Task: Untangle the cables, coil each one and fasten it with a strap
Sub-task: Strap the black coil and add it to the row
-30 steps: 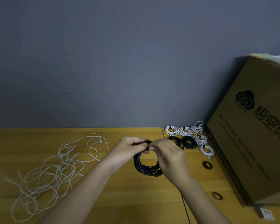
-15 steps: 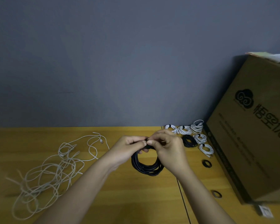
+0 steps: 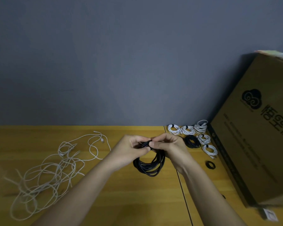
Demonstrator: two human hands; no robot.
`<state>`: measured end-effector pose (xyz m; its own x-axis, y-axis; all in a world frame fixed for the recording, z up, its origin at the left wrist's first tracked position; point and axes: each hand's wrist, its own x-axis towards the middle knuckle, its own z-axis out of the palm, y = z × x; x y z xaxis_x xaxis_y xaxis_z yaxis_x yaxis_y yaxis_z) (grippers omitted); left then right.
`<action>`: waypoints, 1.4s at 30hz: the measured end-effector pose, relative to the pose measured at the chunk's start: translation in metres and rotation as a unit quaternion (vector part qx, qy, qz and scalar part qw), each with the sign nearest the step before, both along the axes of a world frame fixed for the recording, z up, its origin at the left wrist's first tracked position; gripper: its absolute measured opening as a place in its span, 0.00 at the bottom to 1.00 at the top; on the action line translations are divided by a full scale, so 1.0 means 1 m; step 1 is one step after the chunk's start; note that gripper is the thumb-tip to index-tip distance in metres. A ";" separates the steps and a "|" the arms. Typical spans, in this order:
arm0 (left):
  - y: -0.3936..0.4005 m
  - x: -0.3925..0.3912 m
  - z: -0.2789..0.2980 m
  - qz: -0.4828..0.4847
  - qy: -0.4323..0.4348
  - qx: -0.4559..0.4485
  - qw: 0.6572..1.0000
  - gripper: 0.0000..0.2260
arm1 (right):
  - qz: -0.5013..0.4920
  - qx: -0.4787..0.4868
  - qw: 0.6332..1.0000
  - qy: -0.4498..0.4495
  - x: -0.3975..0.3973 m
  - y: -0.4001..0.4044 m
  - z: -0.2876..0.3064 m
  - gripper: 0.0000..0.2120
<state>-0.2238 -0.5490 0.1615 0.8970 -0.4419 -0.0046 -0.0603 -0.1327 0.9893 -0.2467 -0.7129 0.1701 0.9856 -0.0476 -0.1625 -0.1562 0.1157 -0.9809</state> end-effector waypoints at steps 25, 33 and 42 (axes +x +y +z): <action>-0.011 0.030 -0.070 0.104 0.053 -0.004 0.993 0.13 | 0.023 -0.215 0.973 -0.079 0.012 0.005 -0.094 0.14; -0.028 0.038 -0.075 0.086 -0.039 0.063 0.993 0.10 | -0.006 -0.204 0.974 -0.098 0.021 -0.003 -0.101 0.11; -0.074 0.048 -0.095 0.008 -0.225 0.371 0.901 0.20 | -0.019 -0.234 0.970 -0.069 0.032 -0.051 -0.125 0.14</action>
<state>-0.1761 -0.6230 0.0664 0.8880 -0.4541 0.0732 -0.4258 -0.7516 0.5038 -0.2143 -0.7636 0.0451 0.9926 -0.1200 0.0188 -0.0238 -0.3437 -0.9388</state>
